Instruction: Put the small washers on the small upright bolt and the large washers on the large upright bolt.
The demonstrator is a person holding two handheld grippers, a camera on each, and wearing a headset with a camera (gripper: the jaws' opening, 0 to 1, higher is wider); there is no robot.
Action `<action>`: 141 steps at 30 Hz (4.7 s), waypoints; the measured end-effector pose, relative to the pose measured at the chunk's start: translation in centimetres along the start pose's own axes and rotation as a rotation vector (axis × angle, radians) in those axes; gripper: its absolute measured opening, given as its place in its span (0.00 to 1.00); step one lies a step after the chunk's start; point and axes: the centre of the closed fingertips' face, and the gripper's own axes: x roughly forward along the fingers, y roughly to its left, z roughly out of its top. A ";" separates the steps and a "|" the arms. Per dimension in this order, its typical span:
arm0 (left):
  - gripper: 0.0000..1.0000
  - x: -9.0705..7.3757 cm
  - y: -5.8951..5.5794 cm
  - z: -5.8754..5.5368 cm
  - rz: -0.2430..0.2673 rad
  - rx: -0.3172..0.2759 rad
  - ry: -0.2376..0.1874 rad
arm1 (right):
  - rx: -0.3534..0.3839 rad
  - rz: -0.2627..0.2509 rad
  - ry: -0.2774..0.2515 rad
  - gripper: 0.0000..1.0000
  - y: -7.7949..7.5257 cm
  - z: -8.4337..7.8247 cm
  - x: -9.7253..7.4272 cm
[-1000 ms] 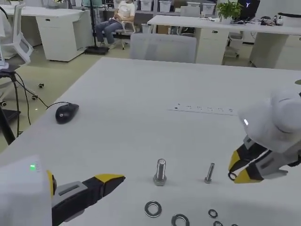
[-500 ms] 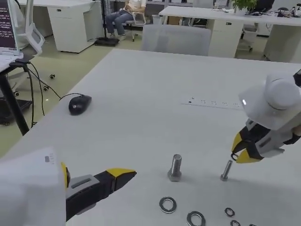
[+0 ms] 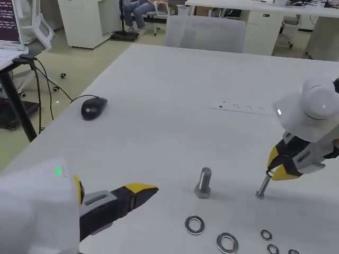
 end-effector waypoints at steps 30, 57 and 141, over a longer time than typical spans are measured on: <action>0.79 -0.1 0.1 0.0 0.005 -0.011 -0.006 | 0.017 0.042 0.007 0.13 0.2 -0.4 2.9; 0.79 -0.3 0.2 -0.3 0.021 -0.023 0.000 | 0.075 0.059 0.001 0.20 0.9 -2.2 5.9; 0.77 -2.7 -4.1 0.7 -0.075 0.065 -0.028 | 0.243 0.068 0.018 0.21 11.8 -3.5 4.8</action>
